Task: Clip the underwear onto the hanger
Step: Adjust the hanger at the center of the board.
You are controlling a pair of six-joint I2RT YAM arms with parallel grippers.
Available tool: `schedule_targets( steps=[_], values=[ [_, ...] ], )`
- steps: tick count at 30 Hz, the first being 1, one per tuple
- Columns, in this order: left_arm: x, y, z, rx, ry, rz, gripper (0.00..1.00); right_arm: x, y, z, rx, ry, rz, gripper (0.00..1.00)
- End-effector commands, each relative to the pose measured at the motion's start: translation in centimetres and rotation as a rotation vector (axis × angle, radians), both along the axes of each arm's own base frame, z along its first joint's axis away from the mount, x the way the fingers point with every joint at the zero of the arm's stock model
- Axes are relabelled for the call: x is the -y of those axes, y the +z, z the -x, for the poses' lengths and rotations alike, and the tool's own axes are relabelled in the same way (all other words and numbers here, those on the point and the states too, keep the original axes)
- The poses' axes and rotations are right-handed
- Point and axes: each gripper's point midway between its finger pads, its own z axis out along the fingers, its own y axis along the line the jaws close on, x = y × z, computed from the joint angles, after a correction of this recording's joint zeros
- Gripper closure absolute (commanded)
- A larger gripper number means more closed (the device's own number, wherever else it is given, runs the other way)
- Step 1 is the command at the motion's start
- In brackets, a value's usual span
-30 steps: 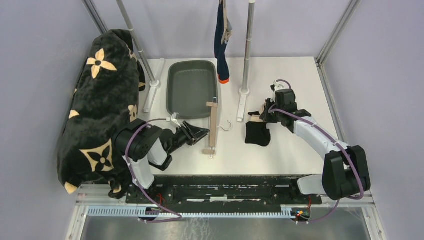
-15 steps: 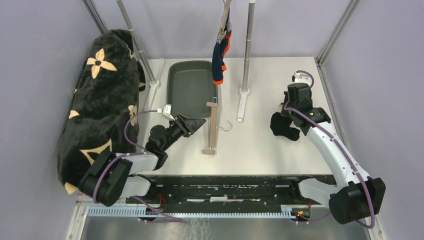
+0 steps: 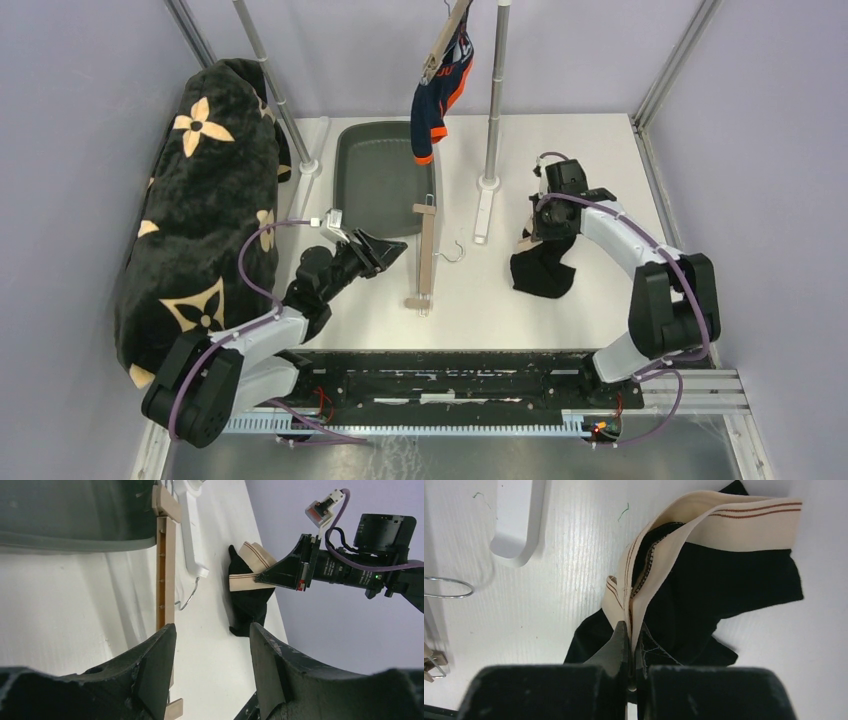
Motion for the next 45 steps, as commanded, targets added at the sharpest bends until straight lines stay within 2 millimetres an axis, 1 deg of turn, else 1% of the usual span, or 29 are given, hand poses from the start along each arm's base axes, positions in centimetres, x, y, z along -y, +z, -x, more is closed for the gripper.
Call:
schedule_targets(
  steps=[1,5,8,10,12,13,15,17,18,19,21,23,25,28,30,31,33,35,37,38,39,40,41,42,45],
  values=[
    [0.1,1.1,-1.3,0.06,0.012,-0.024,0.37,-1.5,0.3,-2.4,0.049,0.055,-0.08,1.0],
    [0.3,1.0,-1.6,0.054,0.013,-0.019,0.37,-3.0,-0.5,-3.0,0.037,0.113,-0.141,0.99],
    [0.2,1.0,-1.8,0.053,0.02,-0.02,0.37,-4.6,-0.3,-3.3,0.055,0.177,-0.214,0.99],
    [0.2,1.0,-1.8,0.054,0.022,-0.021,0.37,-5.1,-0.3,-3.5,0.06,0.195,-0.234,0.97],
    [0.2,1.0,-1.9,0.054,0.024,-0.021,0.37,-5.1,-0.3,-3.8,0.06,0.193,-0.236,0.94],
    [0.2,1.1,-1.9,0.056,0.027,-0.021,0.37,-5.0,-0.3,-4.0,0.061,0.18,-0.229,0.91],
    [0.2,1.2,-2.0,0.056,0.031,-0.02,0.37,-4.6,-0.1,-4.3,0.076,0.154,-0.215,0.8],
    [0.1,1.2,-2.1,0.056,0.034,-0.02,0.37,-4.1,0.3,-4.6,0.094,0.125,-0.197,0.62],
    [0.1,1.4,-2.2,0.057,0.035,-0.019,0.37,-3.9,0.6,-4.7,0.103,0.113,-0.189,0.56],
    [0.1,1.4,-2.2,0.058,0.037,-0.019,0.37,-3.7,0.9,-4.9,0.116,0.1,-0.181,0.51],
    [0.1,1.6,-2.3,0.062,0.039,-0.018,0.37,-3.3,1.9,-5.1,0.148,0.077,-0.168,0.47],
    [0.0,1.9,-2.3,0.066,0.043,-0.016,0.37,-2.8,3.1,-5.2,0.181,0.05,-0.151,0.46],
    [0.0,2.2,-2.3,0.07,0.046,-0.02,0.37,-2.1,4.8,-5.2,0.233,0.011,-0.142,0.45],
    [-0.2,2.8,-2.6,0.082,0.057,-0.032,0.37,-2.7,7.8,-4.2,0.302,0.015,-0.185,0.45],
    [-0.2,3.1,-2.7,0.083,0.06,-0.04,0.36,-4.0,9.4,-2.7,0.336,0.05,-0.198,0.44],
    [-0.2,3.1,-2.7,0.081,0.057,-0.043,0.36,-5.1,10.0,-1.9,0.35,0.082,-0.201,0.44],
    [-0.1,3.1,-2.7,0.076,0.049,-0.056,0.36,-7.9,10.7,-0.2,0.363,0.154,-0.227,0.43],
    [0.0,2.8,-2.7,0.067,0.043,-0.065,0.36,-11.2,10.5,1.1,0.356,0.218,-0.296,0.42],
    [-0.1,2.4,-2.7,0.06,0.045,-0.078,0.36,-14.3,10.0,1.9,0.341,0.273,-0.4,0.42],
    [-0.2,2.1,-2.8,0.055,0.051,-0.084,0.36,-15.4,9.6,2.1,0.328,0.286,-0.447,0.42],
    [-0.2,2.0,-2.8,0.053,0.053,-0.09,0.36,-16.4,8.6,2.1,0.309,0.294,-0.473,0.42],
    [-0.4,1.8,-2.8,0.051,0.058,-0.098,0.36,-17.0,8.4,1.9,0.306,0.299,-0.483,0.42],
    [-0.4,1.7,-2.9,0.047,0.061,-0.104,0.36,-17.5,7.4,1.6,0.285,0.302,-0.469,0.42],
    [-0.5,1.6,-2.9,0.044,0.064,-0.111,0.36,-17.9,6.8,1.3,0.275,0.304,-0.458,0.42],
    [-0.6,0.9,-3.1,0.035,0.068,-0.134,0.36,-19.5,5.5,0.4,0.255,0.318,-0.466,0.42]
  ],
)
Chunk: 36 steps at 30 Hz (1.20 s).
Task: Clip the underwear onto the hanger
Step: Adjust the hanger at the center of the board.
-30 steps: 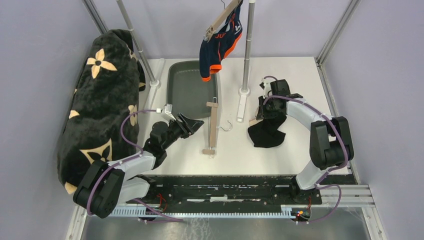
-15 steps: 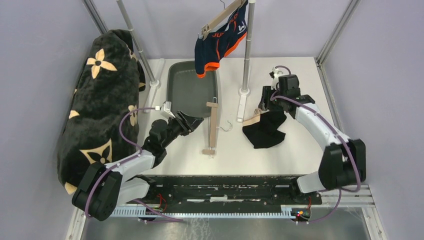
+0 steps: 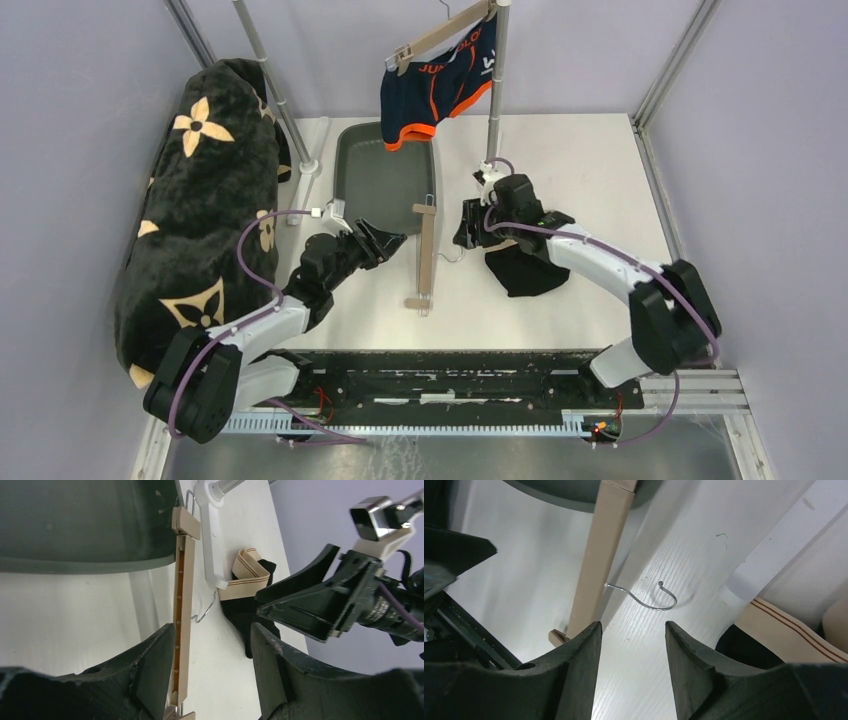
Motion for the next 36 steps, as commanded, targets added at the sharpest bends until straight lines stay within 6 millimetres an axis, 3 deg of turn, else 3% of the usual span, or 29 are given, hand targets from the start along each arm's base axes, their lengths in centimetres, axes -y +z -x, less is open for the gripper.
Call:
schedule_targets(
  steps=[1,10,15,23,36],
  values=[
    [-0.3,0.7,-1.1,0.055,0.017,-0.057,0.36,-3.3,0.4,-2.2,0.036,0.016,-0.088,0.42],
    [0.3,-2.3,-1.4,-0.002,-0.004,-0.071,0.37,-7.2,-1.9,-4.2,-0.002,0.059,-0.173,0.42],
    [0.5,-2.6,-1.4,-0.003,-0.013,-0.086,0.37,-8.0,-2.4,-4.7,-0.002,0.077,-0.193,0.41],
    [2.8,-4.6,-1.1,-0.032,-0.09,-0.112,0.38,-9.3,-3.1,-5.1,-0.027,0.097,-0.225,0.38],
    [4.6,-6.2,-1.0,-0.042,-0.135,-0.138,0.39,-10.1,-4.0,-5.4,-0.051,0.101,-0.253,0.39]
  ],
)
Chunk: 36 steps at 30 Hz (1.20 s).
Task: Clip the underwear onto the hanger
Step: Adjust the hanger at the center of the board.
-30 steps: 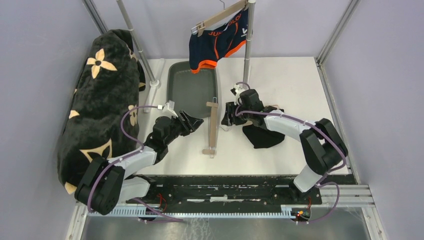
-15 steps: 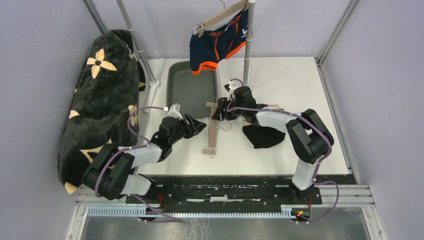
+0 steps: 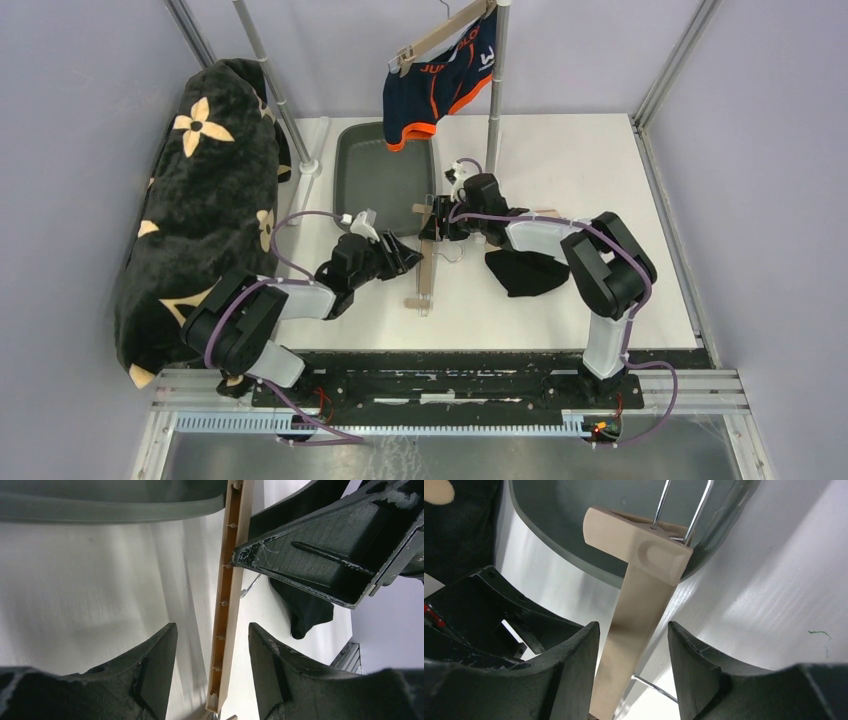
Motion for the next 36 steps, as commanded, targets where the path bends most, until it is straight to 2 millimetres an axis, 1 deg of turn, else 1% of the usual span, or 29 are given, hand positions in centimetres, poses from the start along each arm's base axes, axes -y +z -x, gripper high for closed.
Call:
schedule_targets(
  steps=[1,4,7,10,12,16,19,21,25,28,32,36],
  values=[
    [1.7,1.9,-1.4,0.11,-0.051,0.009,0.39,-1.8,2.4,-1.3,0.059,0.018,-0.081,0.4],
    [2.1,1.4,-1.5,0.098,-0.062,0.01,0.4,-2.0,2.0,-1.4,0.049,0.017,-0.089,0.44],
    [2.2,1.1,-1.5,0.094,-0.066,0.011,0.4,-2.3,2.0,-1.4,0.051,0.021,-0.11,0.49],
    [2.3,1.0,-1.5,0.097,-0.069,0.01,0.41,-2.4,2.1,-1.5,0.059,0.02,-0.129,0.53],
    [2.3,1.0,-1.5,0.104,-0.07,0.014,0.42,-2.5,2.2,-1.5,0.063,0.02,-0.142,0.59],
    [2.4,0.9,-1.4,0.104,-0.076,0.019,0.42,-2.7,2.4,-1.4,0.062,0.021,-0.165,0.81],
    [2.5,1.1,-1.3,0.108,-0.081,0.025,0.43,-2.5,2.6,-1.2,0.063,0.019,-0.168,0.91],
    [2.4,1.4,-1.2,0.112,-0.081,0.024,0.42,-2.4,3.2,-1.0,0.067,0.018,-0.168,0.98],
    [2.3,2.4,-0.8,0.128,-0.092,0.021,0.42,-1.5,4.5,-0.5,0.08,-0.006,-0.159,0.99],
    [2.6,3.8,-0.5,0.156,-0.104,0.009,0.42,-0.2,5.7,-0.2,0.083,-0.062,-0.128,1.0],
    [3.9,4.9,0.5,0.183,-0.141,-0.063,0.41,1.1,8.0,0.0,0.099,-0.134,-0.093,0.99],
    [5.4,5.9,1.2,0.199,-0.184,-0.11,0.41,2.3,9.4,0.0,0.101,-0.212,-0.012,0.99]
  ],
)
